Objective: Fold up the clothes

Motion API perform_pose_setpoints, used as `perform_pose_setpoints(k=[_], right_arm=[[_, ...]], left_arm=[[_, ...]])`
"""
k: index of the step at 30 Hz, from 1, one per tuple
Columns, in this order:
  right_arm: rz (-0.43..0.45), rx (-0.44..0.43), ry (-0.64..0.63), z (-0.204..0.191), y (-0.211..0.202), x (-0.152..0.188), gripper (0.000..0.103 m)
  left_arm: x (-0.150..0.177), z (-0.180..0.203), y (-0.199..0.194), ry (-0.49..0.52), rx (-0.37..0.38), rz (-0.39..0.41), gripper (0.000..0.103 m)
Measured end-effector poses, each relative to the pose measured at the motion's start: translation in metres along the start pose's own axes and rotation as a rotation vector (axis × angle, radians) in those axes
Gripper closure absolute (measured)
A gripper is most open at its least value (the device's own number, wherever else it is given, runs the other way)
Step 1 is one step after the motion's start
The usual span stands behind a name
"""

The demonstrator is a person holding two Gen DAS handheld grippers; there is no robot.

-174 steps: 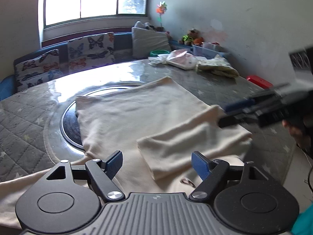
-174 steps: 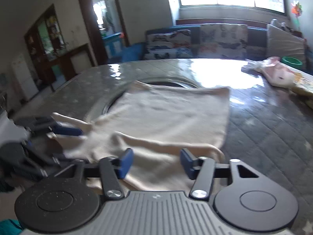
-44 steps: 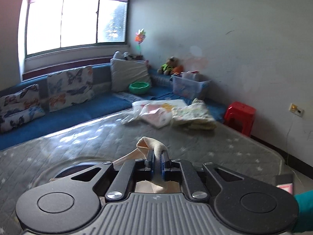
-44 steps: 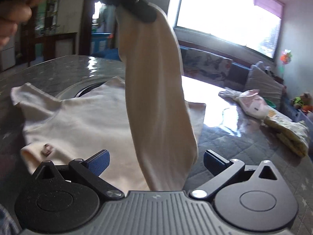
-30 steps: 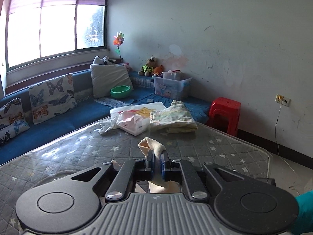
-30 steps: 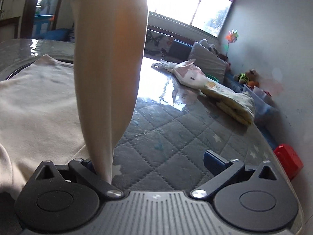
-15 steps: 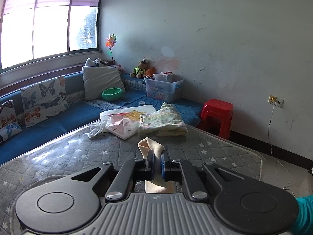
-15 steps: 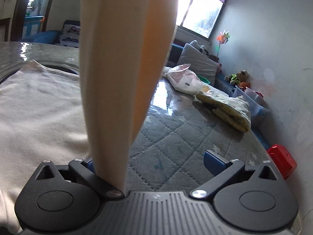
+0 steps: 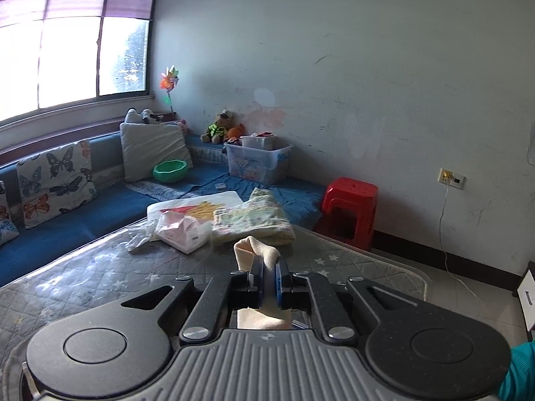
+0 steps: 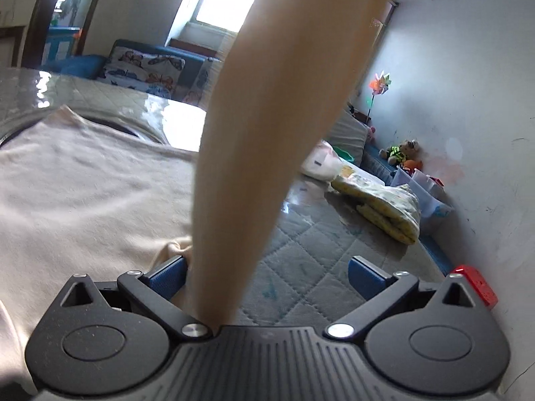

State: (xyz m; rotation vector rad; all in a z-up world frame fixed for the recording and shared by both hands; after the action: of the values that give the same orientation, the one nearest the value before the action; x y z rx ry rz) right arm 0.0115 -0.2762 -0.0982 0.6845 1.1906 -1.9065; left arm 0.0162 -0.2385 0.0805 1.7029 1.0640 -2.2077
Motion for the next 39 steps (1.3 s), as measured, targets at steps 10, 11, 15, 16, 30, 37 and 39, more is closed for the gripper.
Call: perform_pose_setpoints(k=[10, 11, 15, 16, 30, 37, 39], right_arm=[[-0.059, 0.015, 0.051, 0.006, 0.022, 0.005, 0.000], [-0.053, 0.010, 0.058, 0.007, 0.020, 0.004, 0.000], [-0.020, -0.001, 0.058, 0.007, 0.013, 0.001, 0.000], [-0.022, 0.005, 0.059, 0.006, 0.014, 0.001, 0.000], [-0.052, 0.000, 0.030, 0.003, 0.020, 0.008, 0.000], [-0.030, -0.020, -0.047, 0.001, -0.002, 0.021, 0.000], [-0.023, -0.017, -0.057, 0.000, -0.006, 0.023, 0.000]], left_arm=[[0.009, 0.013, 0.016, 0.017, 0.047, -0.029, 0.095], [0.010, 0.011, 0.017, 0.012, 0.046, -0.032, 0.095], [0.009, 0.008, 0.018, -0.019, 0.057, -0.033, 0.095], [0.008, 0.009, 0.017, -0.023, 0.064, -0.029, 0.095], [0.009, -0.002, 0.005, -0.040, 0.027, -0.003, 0.095], [0.009, -0.018, -0.002, -0.088, -0.006, 0.010, 0.095], [0.009, -0.017, -0.004, -0.087, -0.012, 0.015, 0.095]])
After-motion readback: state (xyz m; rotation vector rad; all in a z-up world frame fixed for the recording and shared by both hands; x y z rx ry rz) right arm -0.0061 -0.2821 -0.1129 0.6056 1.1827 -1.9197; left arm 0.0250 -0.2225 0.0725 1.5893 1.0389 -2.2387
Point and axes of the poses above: each gripper's, at about its wrist camera, not at the fingertips, and y roughly the way its jaws point, z to its right, x to its underside, the point moved 10 cm from there along y, roughly the way its jaws point, and after that the axes turned 3 degrees about -y, right-handed, at the moved point
